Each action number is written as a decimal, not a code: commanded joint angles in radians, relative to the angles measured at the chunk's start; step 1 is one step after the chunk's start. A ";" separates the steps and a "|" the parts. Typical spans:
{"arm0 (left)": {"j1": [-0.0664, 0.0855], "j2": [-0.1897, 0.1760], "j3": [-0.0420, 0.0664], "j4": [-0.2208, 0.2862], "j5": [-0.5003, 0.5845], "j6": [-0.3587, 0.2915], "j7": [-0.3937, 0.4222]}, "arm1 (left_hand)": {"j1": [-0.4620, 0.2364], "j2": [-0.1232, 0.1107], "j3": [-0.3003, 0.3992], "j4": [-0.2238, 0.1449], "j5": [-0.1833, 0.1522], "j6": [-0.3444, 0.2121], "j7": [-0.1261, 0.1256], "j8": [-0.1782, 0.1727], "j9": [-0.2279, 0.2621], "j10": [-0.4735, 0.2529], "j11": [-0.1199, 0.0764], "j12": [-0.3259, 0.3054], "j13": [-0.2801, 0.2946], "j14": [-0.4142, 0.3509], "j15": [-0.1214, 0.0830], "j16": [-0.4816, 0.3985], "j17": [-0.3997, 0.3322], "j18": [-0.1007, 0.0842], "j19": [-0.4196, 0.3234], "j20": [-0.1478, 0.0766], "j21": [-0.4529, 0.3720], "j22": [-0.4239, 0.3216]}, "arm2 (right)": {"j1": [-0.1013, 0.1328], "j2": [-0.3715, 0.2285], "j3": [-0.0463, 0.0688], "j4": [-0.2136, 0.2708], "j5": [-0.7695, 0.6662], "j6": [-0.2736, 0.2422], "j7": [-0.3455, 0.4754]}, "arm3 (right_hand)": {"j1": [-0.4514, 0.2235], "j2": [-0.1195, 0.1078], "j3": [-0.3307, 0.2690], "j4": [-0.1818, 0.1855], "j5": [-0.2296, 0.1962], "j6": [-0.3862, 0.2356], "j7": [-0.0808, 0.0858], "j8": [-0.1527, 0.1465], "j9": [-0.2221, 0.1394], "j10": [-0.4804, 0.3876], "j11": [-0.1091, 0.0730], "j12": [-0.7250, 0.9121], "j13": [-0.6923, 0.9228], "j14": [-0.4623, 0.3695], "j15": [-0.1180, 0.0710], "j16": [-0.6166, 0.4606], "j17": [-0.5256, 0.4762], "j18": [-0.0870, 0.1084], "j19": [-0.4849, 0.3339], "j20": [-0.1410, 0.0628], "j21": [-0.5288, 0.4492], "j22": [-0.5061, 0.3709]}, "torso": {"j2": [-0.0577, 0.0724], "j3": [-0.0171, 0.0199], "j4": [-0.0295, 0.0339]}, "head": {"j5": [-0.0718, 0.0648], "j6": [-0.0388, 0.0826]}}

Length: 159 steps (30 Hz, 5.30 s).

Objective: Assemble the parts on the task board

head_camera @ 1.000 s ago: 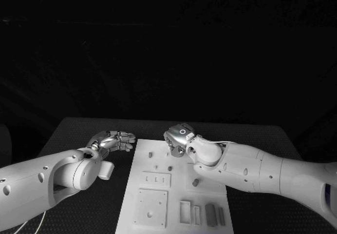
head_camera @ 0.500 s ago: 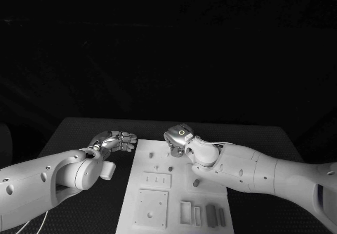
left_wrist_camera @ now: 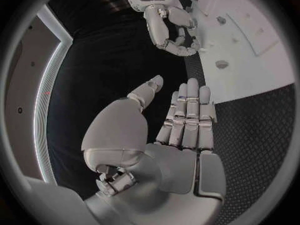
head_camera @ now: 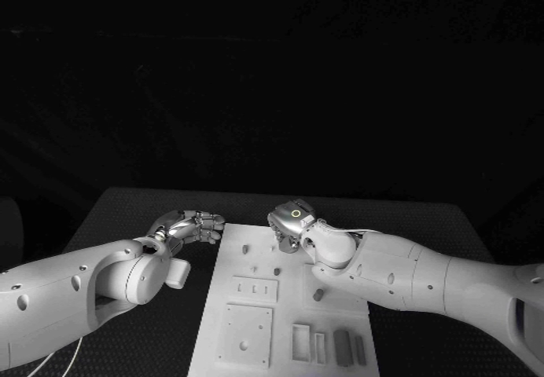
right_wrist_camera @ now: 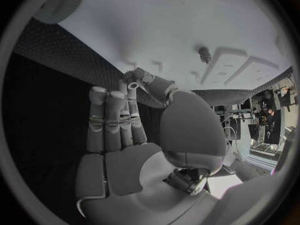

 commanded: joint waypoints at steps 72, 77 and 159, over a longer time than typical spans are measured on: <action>0.002 0.006 0.001 -0.002 -0.001 0.015 0.001 | -0.012 0.002 0.009 -0.007 -0.006 -0.008 0.002 -0.007 0.003 -0.009 0.002 -0.013 0.003 0.005 0.003 -0.011 0.008 0.009 -0.007 0.002 0.007 0.019 | -0.002 0.028 -0.002 -0.035 0.085 0.068 0.041 | 0.005 -0.033 0.029 0.013 0.002 -0.117 0.048 -0.073 -0.020 -0.103 0.060 -0.047 -0.040 -0.048 0.045 -0.017 -0.044 0.038 -0.054 0.019 -0.029 0.007 | 0.002 -0.0025 -0.0010 | 0.012 -0.018; 0.002 0.006 0.001 -0.003 -0.002 0.014 0.001 | -0.012 0.002 0.009 -0.007 -0.006 -0.008 0.002 -0.007 0.003 -0.010 0.002 -0.014 0.003 0.005 0.003 -0.011 0.009 0.009 -0.007 0.002 0.007 0.019 | -0.002 0.025 -0.002 -0.032 0.096 0.074 0.047 | 0.005 -0.039 0.026 0.013 0.002 -0.126 0.047 -0.077 -0.022 -0.118 0.062 -0.046 -0.048 -0.055 0.047 -0.022 -0.052 0.039 -0.062 0.025 -0.035 0.005 | 0.001 -0.0031 -0.0016 | 0.013 -0.021; 0.002 0.002 0.001 -0.032 -0.004 0.018 0.004 | -0.011 0.005 0.014 -0.011 -0.005 -0.007 0.002 -0.006 0.005 -0.010 0.002 -0.018 0.006 0.007 0.002 -0.016 0.016 0.010 -0.008 0.003 0.010 0.018 | 0.012 -0.232 0.084 0.027 0.337 0.278 0.217 | -0.109 -0.032 -0.240 0.059 0.003 -0.173 0.024 -0.063 -0.033 -0.192 -0.027 0.514 0.720 -0.126 -0.035 0.178 -0.082 0.039 -0.080 0.009 0.054 0.023 | 0.005 0.0165 -0.0335 | -0.001 -0.003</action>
